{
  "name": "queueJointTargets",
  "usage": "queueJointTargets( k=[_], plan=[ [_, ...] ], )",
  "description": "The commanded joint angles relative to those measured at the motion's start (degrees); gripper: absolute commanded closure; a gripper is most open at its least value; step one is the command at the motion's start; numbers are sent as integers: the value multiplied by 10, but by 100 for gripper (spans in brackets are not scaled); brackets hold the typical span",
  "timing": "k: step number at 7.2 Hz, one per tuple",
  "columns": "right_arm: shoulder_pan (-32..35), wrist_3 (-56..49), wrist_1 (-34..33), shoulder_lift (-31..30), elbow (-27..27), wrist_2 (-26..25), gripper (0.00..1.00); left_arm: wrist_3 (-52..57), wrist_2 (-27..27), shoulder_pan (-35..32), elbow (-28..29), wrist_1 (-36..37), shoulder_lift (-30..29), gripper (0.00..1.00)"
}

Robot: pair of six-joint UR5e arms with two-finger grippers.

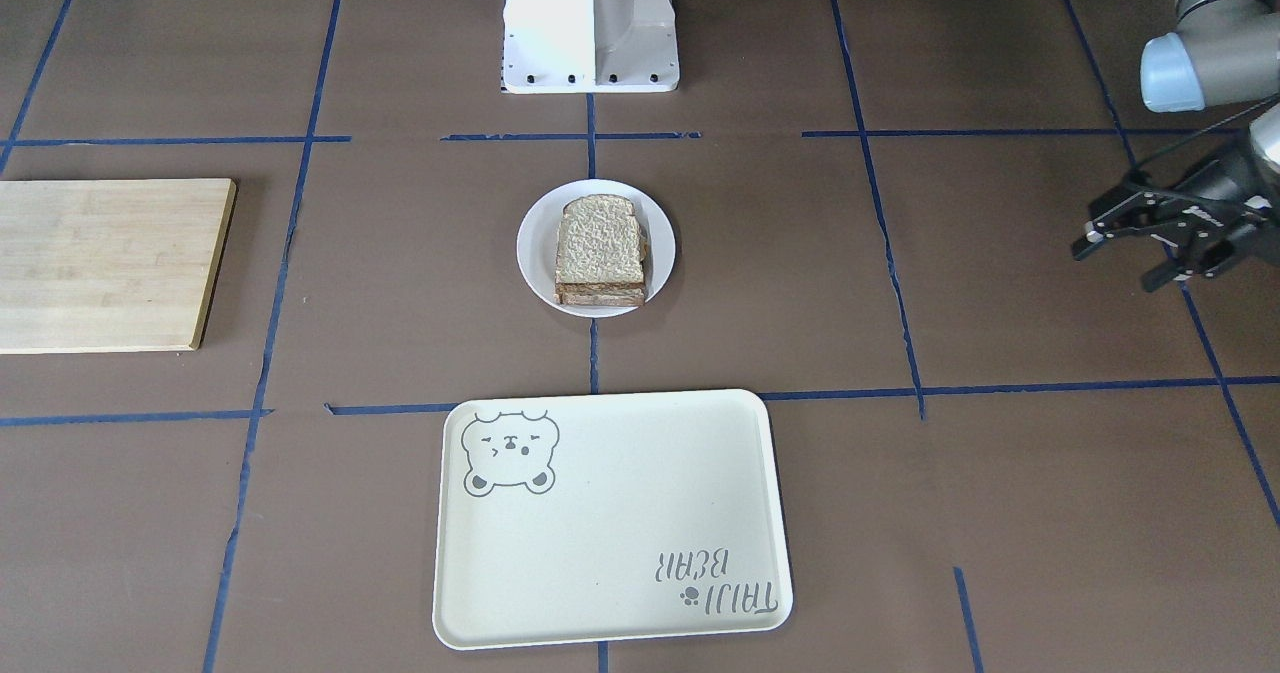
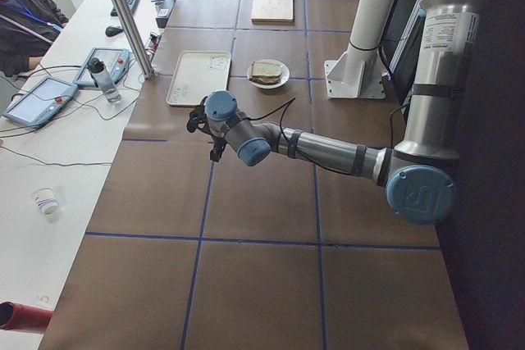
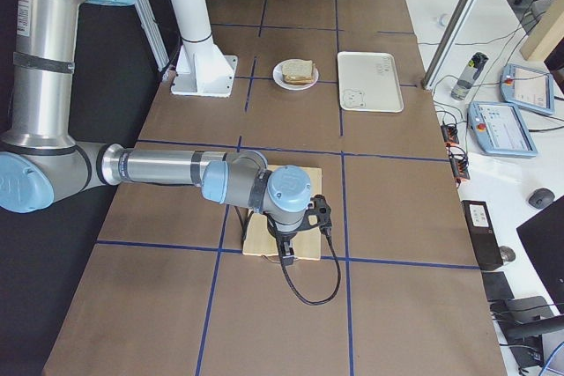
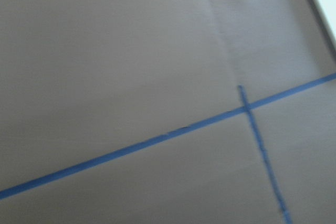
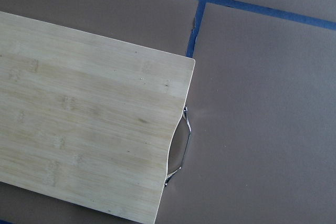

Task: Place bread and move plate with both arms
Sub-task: 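Reach the left gripper toward the plate rim nearest it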

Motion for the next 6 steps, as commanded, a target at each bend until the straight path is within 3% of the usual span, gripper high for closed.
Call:
queueJointTargets(
  k=[1,4,6],
  plan=[
    [-1,3,0,1,1,9,0,-219,5,93,1,-153,-12,0],
    [-1,2,0,1,1,10,0,-331,96,180,0,-183,-57,0],
    [-1,2,0,1,1,10,0,-470,241,276,9,-276,-84,0]
  ],
)
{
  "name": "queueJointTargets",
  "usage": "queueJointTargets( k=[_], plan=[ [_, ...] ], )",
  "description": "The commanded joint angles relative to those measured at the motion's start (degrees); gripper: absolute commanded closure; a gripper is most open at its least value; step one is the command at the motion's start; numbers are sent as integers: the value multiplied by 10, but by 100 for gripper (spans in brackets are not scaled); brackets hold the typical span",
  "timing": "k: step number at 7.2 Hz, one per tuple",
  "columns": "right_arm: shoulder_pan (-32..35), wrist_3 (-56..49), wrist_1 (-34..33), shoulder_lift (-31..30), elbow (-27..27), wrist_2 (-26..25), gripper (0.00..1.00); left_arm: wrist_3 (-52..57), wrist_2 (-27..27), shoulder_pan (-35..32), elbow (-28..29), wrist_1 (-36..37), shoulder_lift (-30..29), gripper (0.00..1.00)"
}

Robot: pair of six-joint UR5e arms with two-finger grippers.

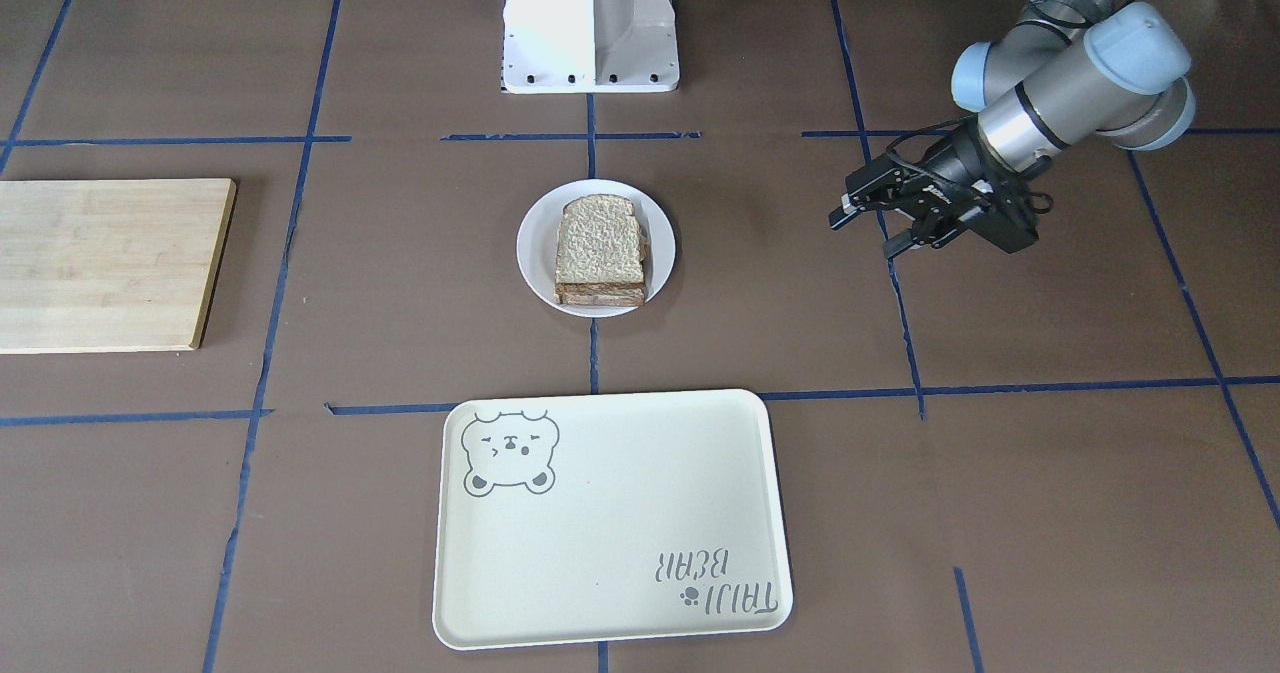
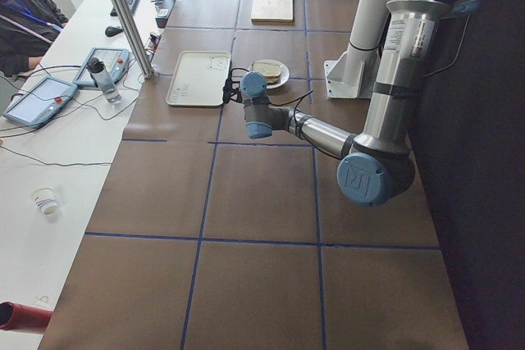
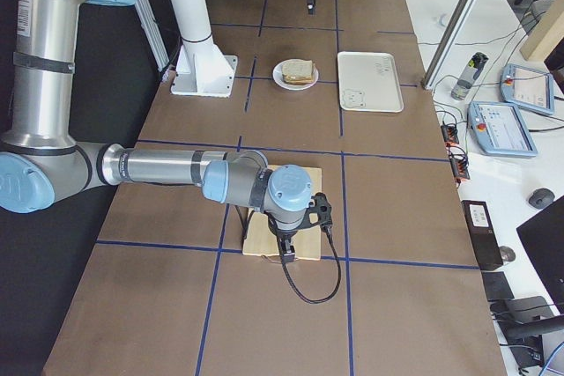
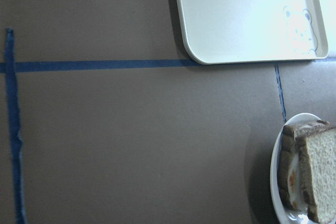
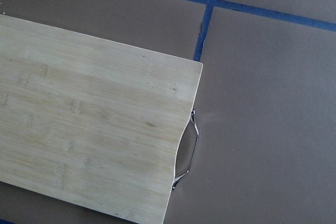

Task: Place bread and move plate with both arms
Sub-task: 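Reach the left gripper toward the plate rim nearest it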

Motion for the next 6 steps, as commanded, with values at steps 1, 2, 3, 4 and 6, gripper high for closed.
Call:
queueJointTargets(
  k=[1,2,3,4,6],
  plan=[
    [0,0,0,0,0,0,0,-122,142,106,8,-77,-26,0],
    [0,0,0,0,0,0,0,-128,194,142,9,-77,-42,0],
    [0,0,0,0,0,0,0,-141,235,176,23,-78,-64,0],
    [0,0,0,1,0,0,0,-150,252,194,44,-88,-90,0],
    [0,1,0,1,0,0,0,-193,294,218,92,-145,-107,0]
  ],
)
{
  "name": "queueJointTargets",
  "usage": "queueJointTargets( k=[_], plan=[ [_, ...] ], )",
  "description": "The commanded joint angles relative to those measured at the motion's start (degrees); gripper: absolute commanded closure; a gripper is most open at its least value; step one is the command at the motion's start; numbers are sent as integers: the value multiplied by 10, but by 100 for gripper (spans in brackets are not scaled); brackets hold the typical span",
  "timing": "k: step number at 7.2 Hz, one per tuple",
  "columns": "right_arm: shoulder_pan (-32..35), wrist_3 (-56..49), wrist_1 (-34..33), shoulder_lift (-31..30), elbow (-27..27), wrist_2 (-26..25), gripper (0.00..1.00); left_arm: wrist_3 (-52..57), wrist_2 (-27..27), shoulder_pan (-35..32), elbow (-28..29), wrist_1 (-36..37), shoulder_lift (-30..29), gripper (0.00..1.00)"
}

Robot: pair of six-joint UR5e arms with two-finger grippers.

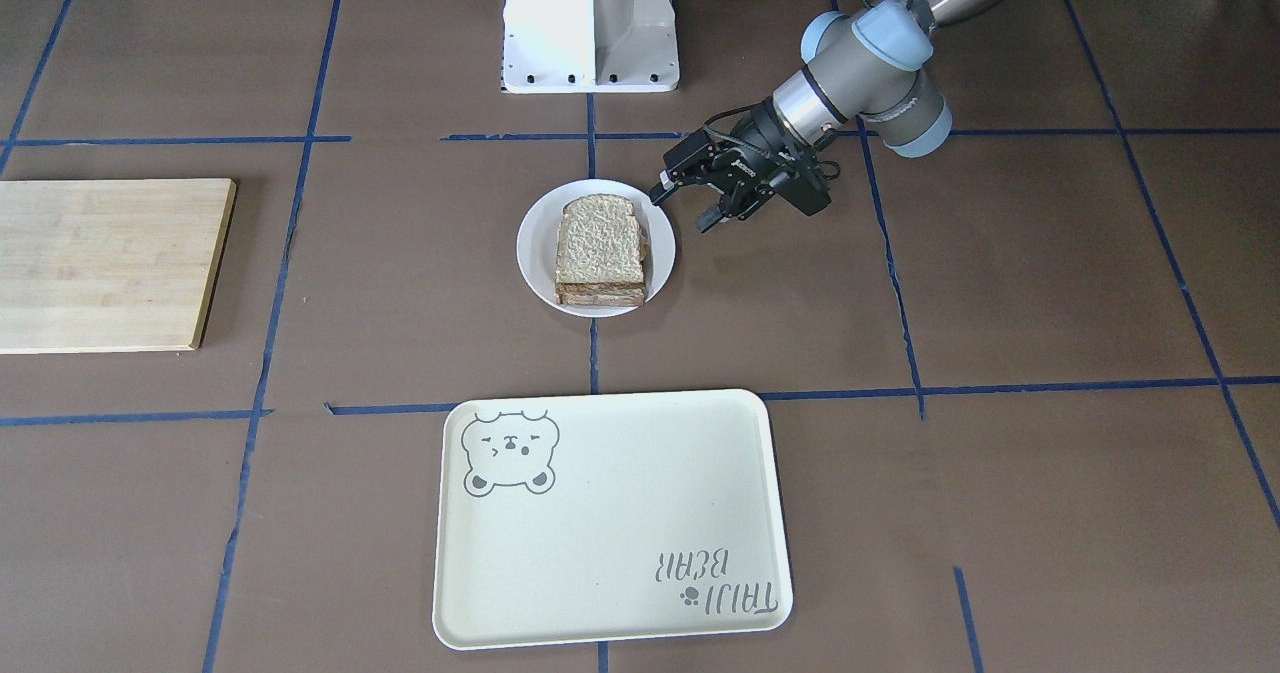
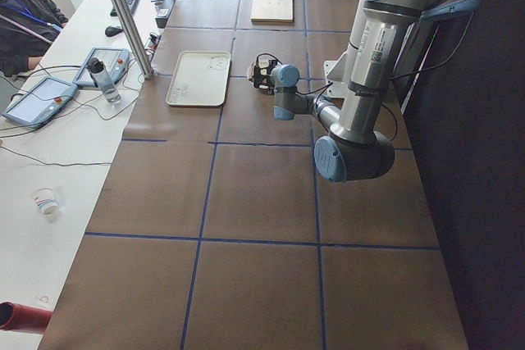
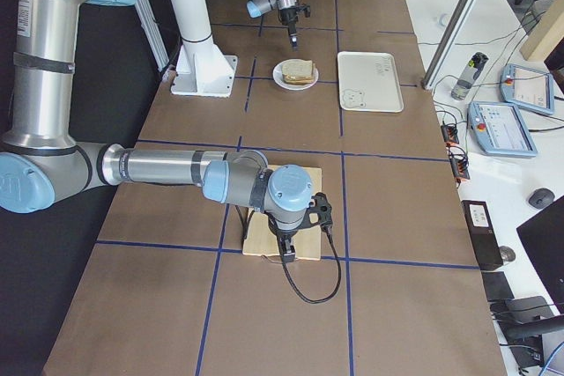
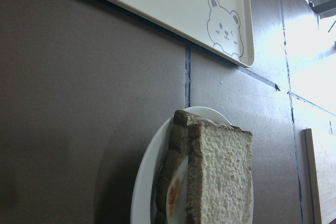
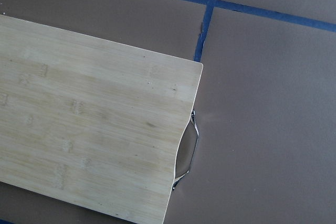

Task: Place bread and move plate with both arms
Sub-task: 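Reach the left gripper toward the plate rim nearest it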

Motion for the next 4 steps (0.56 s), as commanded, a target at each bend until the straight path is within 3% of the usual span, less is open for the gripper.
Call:
queueJointTargets(
  k=[1,4],
  plan=[
    [0,0,0,0,0,0,0,-23,28,19,29,-38,-11,1],
    [0,1,0,0,0,0,0,-24,28,21,37,-38,-11,3]
  ],
)
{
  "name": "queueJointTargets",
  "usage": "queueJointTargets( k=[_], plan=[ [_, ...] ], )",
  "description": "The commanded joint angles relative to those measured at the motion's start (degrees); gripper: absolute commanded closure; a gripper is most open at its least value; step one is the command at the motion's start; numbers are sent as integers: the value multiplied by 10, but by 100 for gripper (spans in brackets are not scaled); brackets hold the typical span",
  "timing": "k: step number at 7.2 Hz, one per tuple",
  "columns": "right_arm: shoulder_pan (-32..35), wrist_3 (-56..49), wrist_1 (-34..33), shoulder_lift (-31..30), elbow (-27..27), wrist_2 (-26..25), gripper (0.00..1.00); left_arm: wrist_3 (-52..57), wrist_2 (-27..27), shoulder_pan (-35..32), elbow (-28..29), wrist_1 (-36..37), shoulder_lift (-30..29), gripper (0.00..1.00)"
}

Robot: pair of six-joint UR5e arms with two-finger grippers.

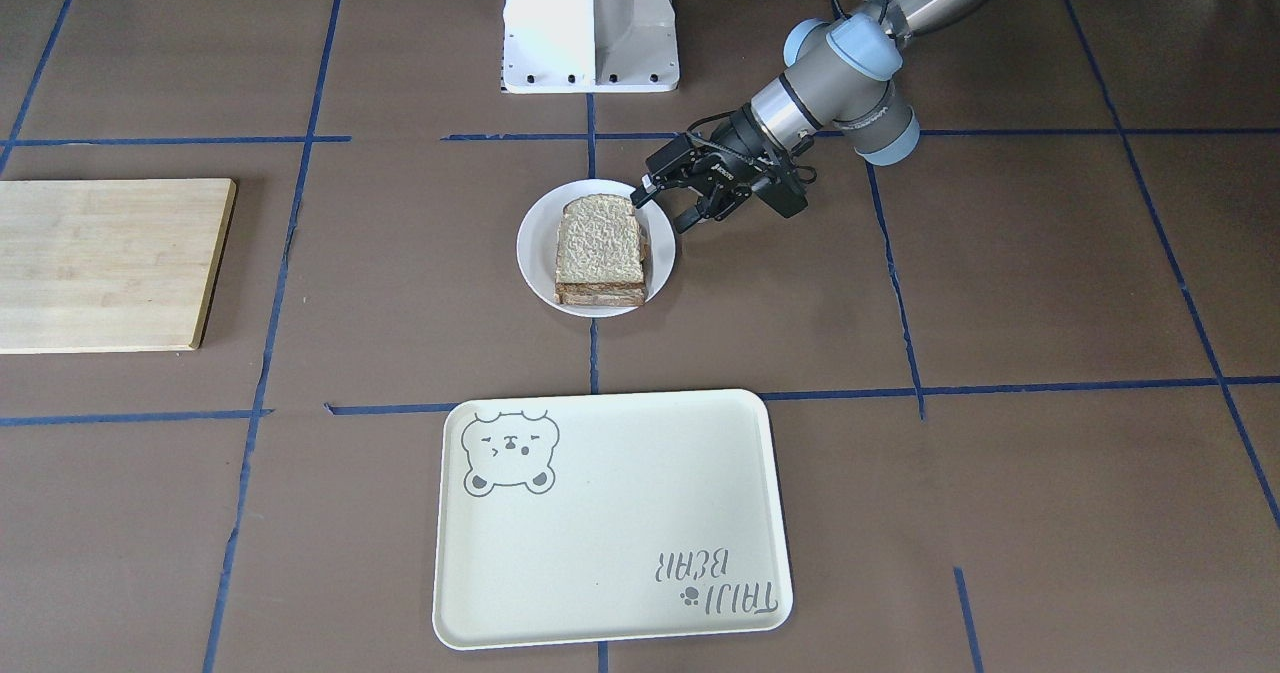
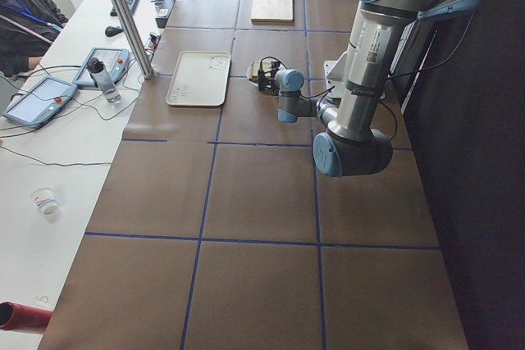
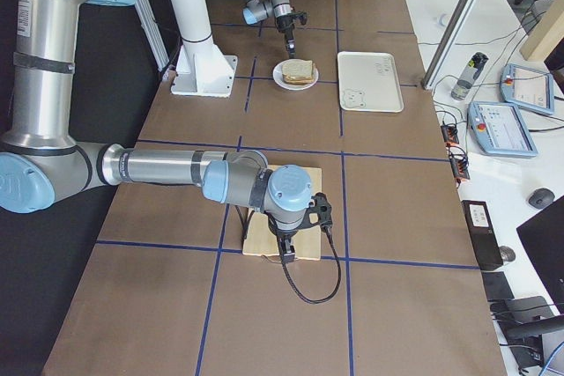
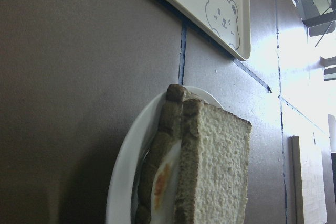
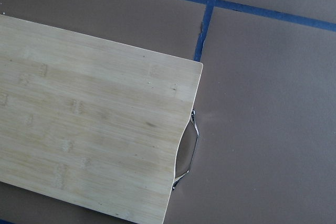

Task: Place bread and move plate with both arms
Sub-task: 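Reach the left gripper toward the plate rim nearest it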

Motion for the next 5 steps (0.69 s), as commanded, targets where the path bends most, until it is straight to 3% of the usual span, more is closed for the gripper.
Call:
queueJointTargets(
  k=[1,3,4,5],
  plan=[
    [0,0,0,0,0,0,0,-1,0,1,13,-1,-5,3],
    [0,0,0,0,0,0,0,-1,0,2,25,-1,-15,6],
    [0,0,0,0,0,0,0,-1,0,2,25,-1,-15,13],
    [0,0,0,0,0,0,0,-2,0,2,25,-1,-15,34]
  ],
)
